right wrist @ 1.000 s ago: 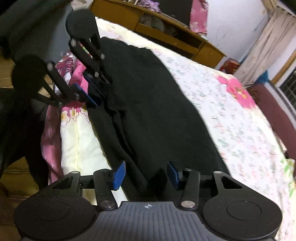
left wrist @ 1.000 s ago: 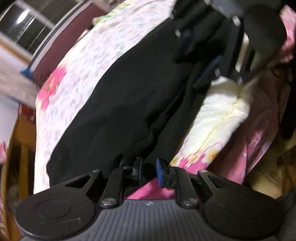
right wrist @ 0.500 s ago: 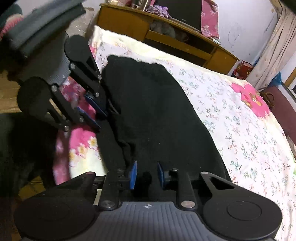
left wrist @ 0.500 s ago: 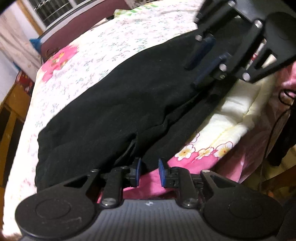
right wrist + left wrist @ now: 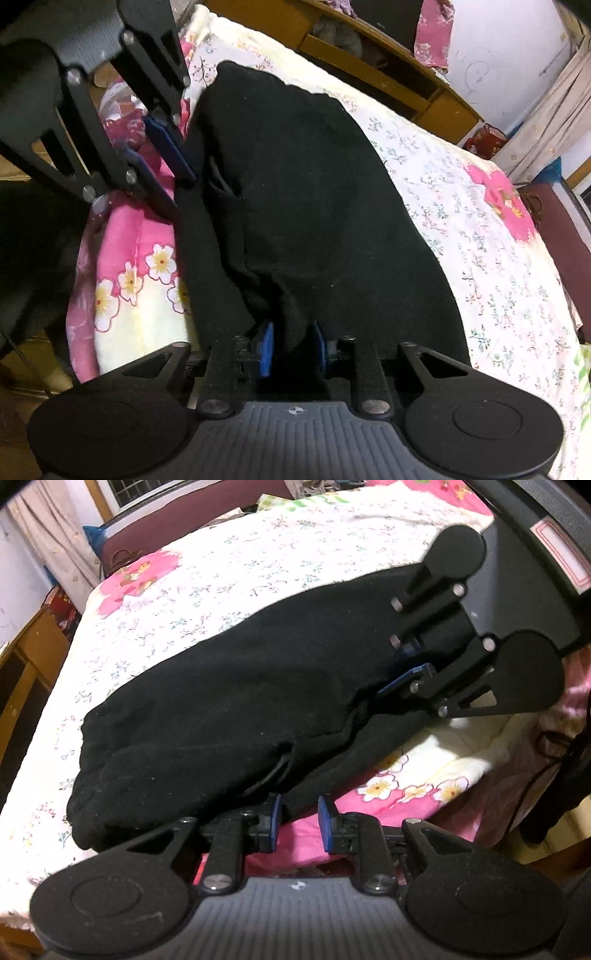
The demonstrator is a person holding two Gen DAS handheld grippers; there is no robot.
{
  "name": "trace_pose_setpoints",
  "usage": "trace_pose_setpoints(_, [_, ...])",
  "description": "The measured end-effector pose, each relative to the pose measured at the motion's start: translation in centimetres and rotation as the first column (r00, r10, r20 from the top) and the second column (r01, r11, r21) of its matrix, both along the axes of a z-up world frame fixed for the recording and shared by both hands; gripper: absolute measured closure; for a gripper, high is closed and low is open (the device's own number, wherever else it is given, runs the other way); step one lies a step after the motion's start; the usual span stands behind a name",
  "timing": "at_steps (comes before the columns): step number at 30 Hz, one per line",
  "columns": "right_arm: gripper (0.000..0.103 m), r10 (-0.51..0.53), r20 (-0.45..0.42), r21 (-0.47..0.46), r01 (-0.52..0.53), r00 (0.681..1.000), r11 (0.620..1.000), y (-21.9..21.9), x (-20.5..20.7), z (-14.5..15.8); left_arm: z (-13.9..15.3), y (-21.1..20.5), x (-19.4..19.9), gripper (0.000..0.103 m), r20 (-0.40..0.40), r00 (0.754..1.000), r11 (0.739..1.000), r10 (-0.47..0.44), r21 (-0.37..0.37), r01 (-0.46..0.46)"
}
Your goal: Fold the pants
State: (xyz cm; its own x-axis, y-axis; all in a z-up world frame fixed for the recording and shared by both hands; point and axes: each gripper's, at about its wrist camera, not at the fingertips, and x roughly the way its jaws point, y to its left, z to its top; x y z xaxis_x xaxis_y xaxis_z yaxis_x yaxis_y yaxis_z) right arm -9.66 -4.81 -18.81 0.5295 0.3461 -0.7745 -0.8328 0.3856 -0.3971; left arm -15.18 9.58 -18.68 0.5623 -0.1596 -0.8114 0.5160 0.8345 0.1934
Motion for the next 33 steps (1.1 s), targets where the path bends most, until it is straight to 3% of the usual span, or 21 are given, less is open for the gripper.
trace_pose_setpoints(4, [0.103,-0.027,-0.081,0.075,0.033,0.996,0.997,-0.9,-0.7,2.3,0.4,1.0,0.4,0.070,-0.059,0.998,0.996,0.038,-0.081,-0.043])
trace_pose_setpoints(8, [0.103,-0.032,-0.138,0.157,0.053,0.990,0.986,-1.8,-2.0,5.3,1.4,1.8,0.5,0.070,-0.114,0.992,0.973,0.050,-0.218,-0.074])
trace_pose_setpoints(11, [0.103,-0.042,-0.083,0.143,0.054,0.996,0.988,-1.8,-1.9,5.1,1.5,1.9,0.9,0.070,-0.132,0.989,0.965,0.065,-0.245,-0.096])
trace_pose_setpoints(14, [0.103,0.006,0.009,0.070,-0.006,1.000,0.998,-0.9,-1.5,3.3,1.2,1.5,0.5,0.070,-0.115,0.992,0.976,0.060,-0.199,-0.082])
trace_pose_setpoints(16, [0.090,0.045,0.048,0.028,-0.046,0.998,0.999,-0.4,-1.4,2.1,1.1,1.4,0.3,0.070,-0.107,0.993,0.979,0.051,-0.189,-0.071])
trace_pose_setpoints(17, [0.076,0.059,0.061,-0.003,-0.059,0.996,0.998,0.0,-1.5,1.2,1.0,1.3,0.2,0.070,-0.107,0.993,0.979,0.051,-0.189,-0.071])
trace_pose_setpoints(18, [0.073,0.070,0.056,-0.017,-0.069,0.996,0.997,0.2,-1.5,0.5,1.0,1.5,0.3,0.070,-0.106,0.993,0.979,0.051,-0.189,-0.071])
trace_pose_setpoints(22, [0.079,0.062,0.040,-0.020,-0.062,0.997,0.998,0.0,-2.2,0.2,1.1,1.6,0.4,0.070,-0.084,0.996,0.980,0.037,-0.189,-0.053])
trace_pose_setpoints(26, [0.082,-0.075,0.034,-0.038,0.076,0.997,0.996,-1.0,-0.1,-0.4,1.7,1.6,0.6,0.070,-0.054,0.998,0.983,0.027,-0.179,-0.036])
trace_pose_setpoints(29, [0.082,-0.100,0.046,-0.010,0.101,0.994,0.995,-0.5,0.6,-0.6,2.1,1.1,0.4,0.070,-0.042,0.999,0.984,0.007,-0.175,-0.014])
trace_pose_setpoints(31, [0.090,-0.049,0.067,0.015,0.048,0.997,0.999,0.0,-0.2,0.0,2.2,0.7,0.1,0.070,-0.048,0.999,0.984,-0.012,-0.178,0.004])
trace_pose_setpoints(32, [0.103,-0.039,0.066,0.019,0.038,0.997,0.999,0.0,-0.5,0.3,2.2,0.5,0.0,0.070,-0.050,0.998,0.983,-0.022,-0.180,0.013])
trace_pose_setpoints(33, [0.103,-0.045,0.059,0.030,0.043,0.997,0.999,-0.1,-0.5,0.7,2.1,0.3,-0.1,0.070,-0.062,0.997,0.981,-0.037,-0.192,0.024])
